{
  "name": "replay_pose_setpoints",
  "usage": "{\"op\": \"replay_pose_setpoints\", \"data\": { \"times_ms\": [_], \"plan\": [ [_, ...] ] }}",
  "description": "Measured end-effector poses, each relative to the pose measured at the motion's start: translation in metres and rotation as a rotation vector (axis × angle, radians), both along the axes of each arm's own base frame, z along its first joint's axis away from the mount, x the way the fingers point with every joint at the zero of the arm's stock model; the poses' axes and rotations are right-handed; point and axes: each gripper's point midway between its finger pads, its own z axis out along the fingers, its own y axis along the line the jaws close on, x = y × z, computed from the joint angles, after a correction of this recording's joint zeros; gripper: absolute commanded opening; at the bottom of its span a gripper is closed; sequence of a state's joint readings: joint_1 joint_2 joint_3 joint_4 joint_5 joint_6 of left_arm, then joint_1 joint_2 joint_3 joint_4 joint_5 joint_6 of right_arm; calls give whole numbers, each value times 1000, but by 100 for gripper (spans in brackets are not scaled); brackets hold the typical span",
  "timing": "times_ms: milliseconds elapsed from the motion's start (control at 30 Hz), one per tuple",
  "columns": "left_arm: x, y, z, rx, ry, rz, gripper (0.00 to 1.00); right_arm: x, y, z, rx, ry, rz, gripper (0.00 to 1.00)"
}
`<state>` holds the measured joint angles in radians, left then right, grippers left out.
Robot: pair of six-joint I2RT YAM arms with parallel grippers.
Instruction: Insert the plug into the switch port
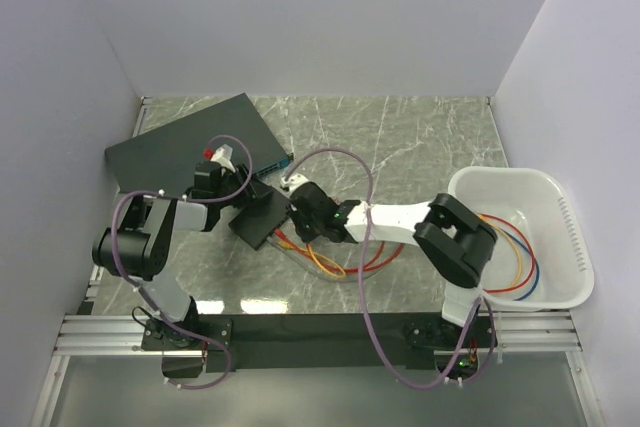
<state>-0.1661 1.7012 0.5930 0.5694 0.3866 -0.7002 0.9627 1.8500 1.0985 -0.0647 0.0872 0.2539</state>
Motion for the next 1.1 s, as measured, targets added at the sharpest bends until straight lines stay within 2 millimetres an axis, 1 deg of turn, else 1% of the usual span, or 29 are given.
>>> {"op": "replay_pose_setpoints", "data": {
  "times_ms": [67, 133, 200, 267, 367, 433, 533, 633, 700, 767, 833, 900, 967, 1067, 1100],
  "plan": [
    [-2, 0, 7, -2, -10, 0, 52, -8, -11, 2, 3, 5, -6, 0],
    [-4, 0, 19, -12, -41, -1, 52, -15, -19, 11, 24, 4, -8, 0],
    [-8, -1, 35, -34, -78, -2, 52, -19, -22, 30, 76, -2, -4, 0],
    [-13, -3, 56, -58, -140, -15, 53, -19, -16, 56, 166, -4, 11, 0],
    [-26, -9, 91, -115, -255, -51, 55, -12, -11, 90, 319, 9, 26, 0],
    [-39, -13, 113, -161, -327, -87, 56, -6, -10, 106, 427, 33, 34, 0],
    [-57, -19, 134, -224, -406, -137, 57, -4, -11, 115, 547, 108, 63, 0],
    [-77, -25, 150, -302, -469, -186, 56, -12, -5, 122, 660, 217, 117, 0],
    [-89, -28, 156, -349, -489, -213, 56, -22, -1, 131, 738, 281, 166, 0],
    [-99, -31, 158, -393, -489, -237, 55, -30, 3, 145, 821, 334, 211, 0],
    [-108, -33, 156, -436, -466, -252, 53, -33, 7, 160, 899, 359, 260, 0],
    [-114, -34, 147, -480, -400, -254, 52, -34, 9, 172, 971, 398, 295, 0],
    [-115, -36, 134, -512, -317, -247, 52, -33, 9, 179, 1027, 433, 311, 0],
    [-118, -39, 116, -551, -202, -237, 51, -33, 9, 184, 1073, 470, 327, 0],
    [-118, -39, 114, -558, -183, -233, 51, -34, 9, 186, 1081, 483, 330, 0]
  ]
}}
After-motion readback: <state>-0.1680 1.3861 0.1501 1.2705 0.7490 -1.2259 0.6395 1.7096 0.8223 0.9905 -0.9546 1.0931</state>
